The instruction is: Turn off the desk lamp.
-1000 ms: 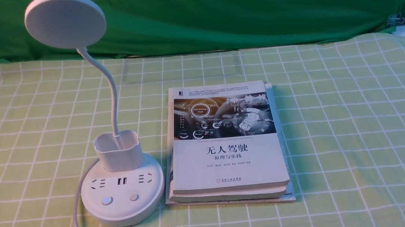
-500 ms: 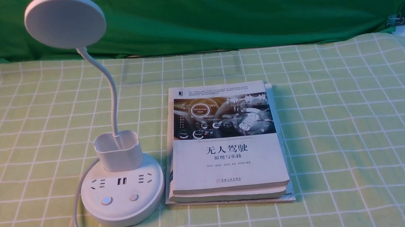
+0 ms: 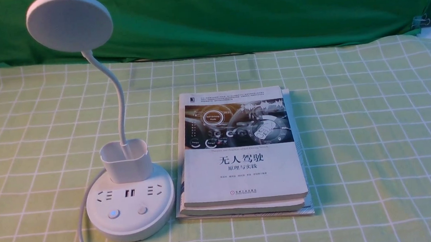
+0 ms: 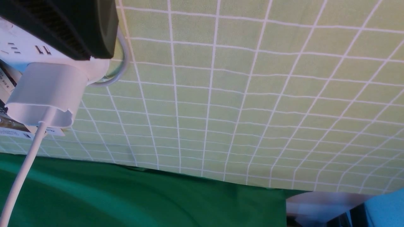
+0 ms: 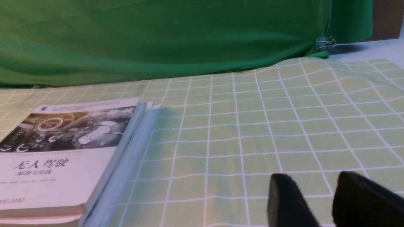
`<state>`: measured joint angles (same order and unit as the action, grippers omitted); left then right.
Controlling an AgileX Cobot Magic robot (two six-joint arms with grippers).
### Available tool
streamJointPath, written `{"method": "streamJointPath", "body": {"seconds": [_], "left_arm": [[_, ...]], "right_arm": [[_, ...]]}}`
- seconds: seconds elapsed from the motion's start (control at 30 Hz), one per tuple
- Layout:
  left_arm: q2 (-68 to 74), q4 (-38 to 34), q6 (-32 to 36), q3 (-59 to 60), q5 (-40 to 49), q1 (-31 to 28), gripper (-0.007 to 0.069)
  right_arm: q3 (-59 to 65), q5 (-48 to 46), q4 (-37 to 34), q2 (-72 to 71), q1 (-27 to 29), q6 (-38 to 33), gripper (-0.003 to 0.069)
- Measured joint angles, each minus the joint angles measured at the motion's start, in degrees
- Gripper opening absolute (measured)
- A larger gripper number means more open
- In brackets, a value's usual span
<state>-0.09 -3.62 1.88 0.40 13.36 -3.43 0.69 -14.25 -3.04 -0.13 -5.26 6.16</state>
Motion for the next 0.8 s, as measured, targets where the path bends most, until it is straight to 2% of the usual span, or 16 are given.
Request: {"method": "streamJointPath", "body": {"seconds": [0.8], "left_arm": [[0.0, 0.0, 1.1, 0.0, 0.0, 0.0, 0.0001]], "right_arm": [[0.0, -0.1, 0.0, 0.0, 0.0, 0.1, 0.0238]]}}
